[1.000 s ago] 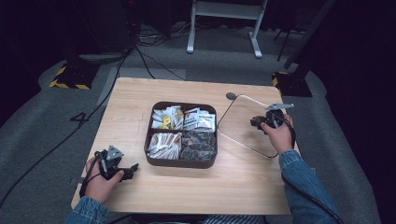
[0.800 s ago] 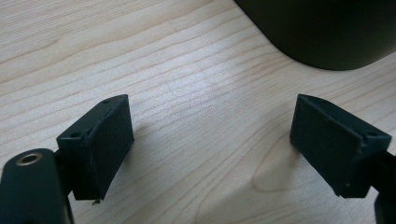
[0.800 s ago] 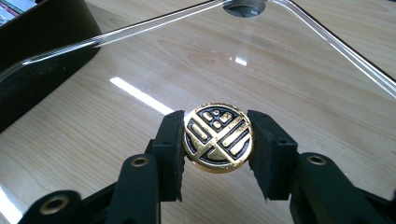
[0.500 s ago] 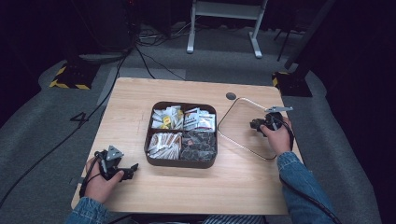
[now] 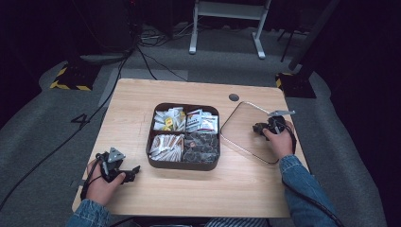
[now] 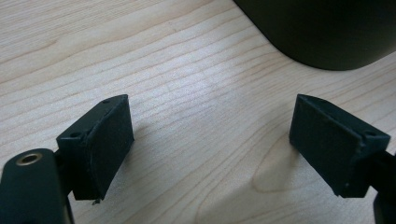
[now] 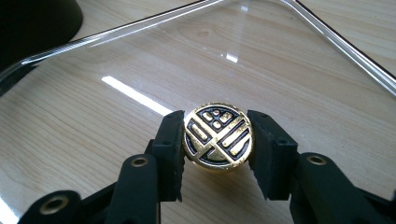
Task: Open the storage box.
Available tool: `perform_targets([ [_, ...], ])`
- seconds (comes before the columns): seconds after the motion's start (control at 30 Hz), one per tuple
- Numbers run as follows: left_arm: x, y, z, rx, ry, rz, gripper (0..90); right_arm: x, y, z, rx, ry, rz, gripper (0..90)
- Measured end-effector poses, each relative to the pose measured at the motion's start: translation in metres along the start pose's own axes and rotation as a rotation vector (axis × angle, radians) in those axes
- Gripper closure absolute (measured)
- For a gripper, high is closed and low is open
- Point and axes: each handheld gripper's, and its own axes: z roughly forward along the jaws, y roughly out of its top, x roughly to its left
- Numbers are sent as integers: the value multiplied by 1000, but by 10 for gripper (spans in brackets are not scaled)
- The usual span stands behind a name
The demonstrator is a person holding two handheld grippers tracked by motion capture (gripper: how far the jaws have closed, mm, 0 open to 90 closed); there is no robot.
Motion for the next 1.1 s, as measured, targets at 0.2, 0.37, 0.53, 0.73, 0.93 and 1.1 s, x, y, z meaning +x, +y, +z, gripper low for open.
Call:
perform_targets([
  [0.2, 0, 0, 0, 0, 0, 0, 138, -1, -4, 3, 16, -13, -7, 587],
  [0.37, 0, 0, 0, 0, -2, -1, 138, -1, -5, 4, 10, -15, 7, 580],
  [0.53, 0, 0, 1, -1, -3, -2, 138, 2, 1, 2, -24, -26, 22, 393],
  [0.73, 0, 1, 1, 0, -3, 2, 138, 5, 7, -4, -44, -35, 25, 340],
  [0.93, 0, 1, 1, -2, -4, -1, 138, 10, 16, -18, -85, -25, 31, 332],
  [1.1, 0, 2, 2, -3, -2, 5, 137, 20, 28, -30, -127, 1, 25, 332],
])
